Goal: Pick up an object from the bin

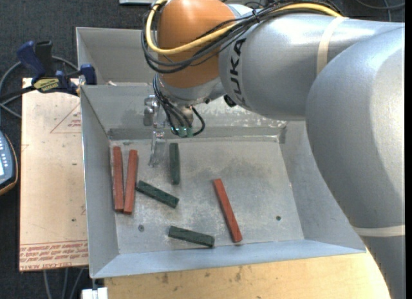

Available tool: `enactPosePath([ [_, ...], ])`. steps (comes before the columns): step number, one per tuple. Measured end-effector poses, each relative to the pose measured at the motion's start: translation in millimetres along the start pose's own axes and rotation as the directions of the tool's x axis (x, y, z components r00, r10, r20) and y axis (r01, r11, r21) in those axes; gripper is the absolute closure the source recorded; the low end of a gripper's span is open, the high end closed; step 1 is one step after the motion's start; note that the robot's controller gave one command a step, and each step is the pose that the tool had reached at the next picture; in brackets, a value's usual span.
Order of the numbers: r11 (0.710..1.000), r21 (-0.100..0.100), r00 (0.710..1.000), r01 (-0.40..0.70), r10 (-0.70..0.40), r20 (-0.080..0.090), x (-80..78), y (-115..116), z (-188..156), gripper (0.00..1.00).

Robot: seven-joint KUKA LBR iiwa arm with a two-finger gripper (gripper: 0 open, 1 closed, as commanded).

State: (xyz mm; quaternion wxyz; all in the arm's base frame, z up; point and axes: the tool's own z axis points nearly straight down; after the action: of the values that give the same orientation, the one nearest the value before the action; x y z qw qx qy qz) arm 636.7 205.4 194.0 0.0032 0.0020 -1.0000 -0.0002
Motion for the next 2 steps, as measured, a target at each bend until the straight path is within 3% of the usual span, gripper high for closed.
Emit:
enactPosePath([
  [1,0.951,0.003,0.951,0.308,-0.308,0.002,23.4,-121,78,0.0],
  [2,0.769,0.005,0.769,0.64,-0.64,0.014,34.8,-34,9,0.0],
])
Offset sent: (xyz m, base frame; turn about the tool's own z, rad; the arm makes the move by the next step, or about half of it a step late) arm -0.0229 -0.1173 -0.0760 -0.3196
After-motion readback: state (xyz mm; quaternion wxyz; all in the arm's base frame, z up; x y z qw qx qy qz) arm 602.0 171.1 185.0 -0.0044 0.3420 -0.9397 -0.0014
